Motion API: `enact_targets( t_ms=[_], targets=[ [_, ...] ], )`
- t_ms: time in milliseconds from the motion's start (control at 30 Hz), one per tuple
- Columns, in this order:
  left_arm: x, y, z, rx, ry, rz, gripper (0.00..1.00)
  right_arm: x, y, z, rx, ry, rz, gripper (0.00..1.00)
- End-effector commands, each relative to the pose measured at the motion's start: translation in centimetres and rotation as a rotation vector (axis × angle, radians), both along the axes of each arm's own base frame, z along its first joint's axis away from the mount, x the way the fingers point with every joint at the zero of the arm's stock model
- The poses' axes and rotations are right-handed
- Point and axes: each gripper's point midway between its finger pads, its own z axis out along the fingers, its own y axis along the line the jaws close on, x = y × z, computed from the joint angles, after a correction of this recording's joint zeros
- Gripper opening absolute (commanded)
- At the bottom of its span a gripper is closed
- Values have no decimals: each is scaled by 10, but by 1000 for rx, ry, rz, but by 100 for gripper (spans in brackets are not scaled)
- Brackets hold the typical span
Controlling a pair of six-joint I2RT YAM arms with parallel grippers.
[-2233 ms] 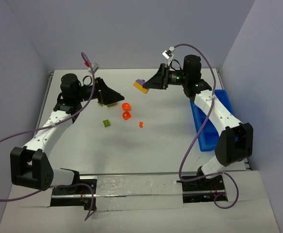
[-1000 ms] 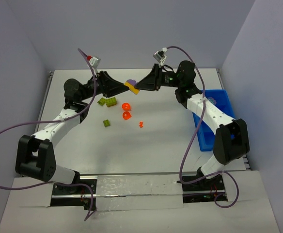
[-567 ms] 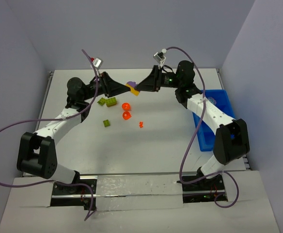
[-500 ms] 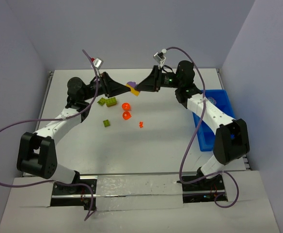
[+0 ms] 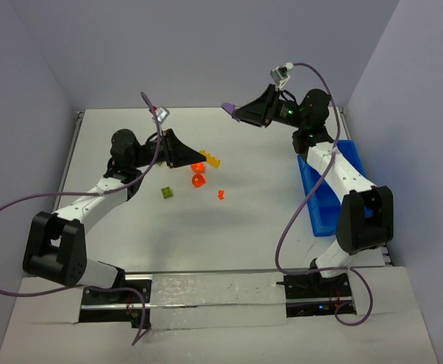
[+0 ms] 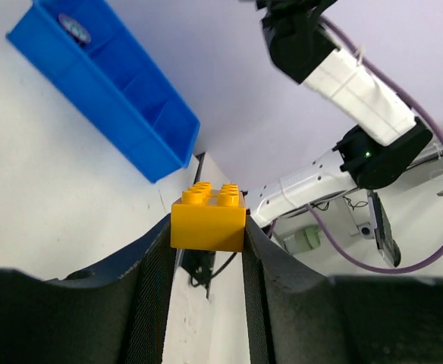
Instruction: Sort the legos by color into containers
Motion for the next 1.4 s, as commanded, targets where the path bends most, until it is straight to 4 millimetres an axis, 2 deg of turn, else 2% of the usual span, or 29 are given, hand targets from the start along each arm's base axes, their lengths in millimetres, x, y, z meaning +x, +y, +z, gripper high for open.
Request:
enact_targets(
  t_ms=[0,33,100,167,200,233,267,333,400,467,567,767,933,1033,1200,1300,1367],
  targets=[
    [-11,4,-12,87,-46,-21,0,3,-12,26,23,-75,-34,0],
    [-3,7,-29,176,-50,17,0,12,-22,17,-24,-62,-75,0],
    [17,15,-40,350,-153,100,0,30,-43,1,-129,-112,-177,0],
    [46,44,-83,637,-150,277,0,42,-74,-32,-295,-68,-285,0],
    [61,58,-93,742,-176,347,0,47,-87,-46,-379,-65,-327,0],
    [61,62,-102,786,-151,346,0,50,-94,-51,-404,-59,-348,0],
    [71,78,-118,895,-163,390,0,55,-111,-70,-513,-44,-387,0],
    [75,98,-149,1041,-122,398,0,63,-150,-98,-686,-4,-457,0],
    [76,106,-173,1111,-98,389,0,72,-182,-110,-830,-10,-525,0],
    [78,109,-186,1146,-84,382,1,70,-196,-125,-911,32,-533,0],
    [86,114,-207,1211,-62,376,6,69,-238,-148,-1121,42,-575,0],
    [94,115,-230,1277,-47,349,11,65,-277,-174,-1291,115,-590,0],
    [102,113,-236,1287,-42,345,16,55,-300,-191,-1384,154,-548,0],
    [105,110,-236,1291,-68,311,28,51,-319,-199,-1447,179,-545,0],
    [109,105,-235,1281,-64,298,57,51,-340,-216,-1514,234,-513,0],
    [114,101,-220,1256,-93,313,68,56,-344,-224,-1534,250,-500,0],
    [115,98,-212,1237,-105,312,70,59,-347,-227,-1543,251,-494,0]
  ],
)
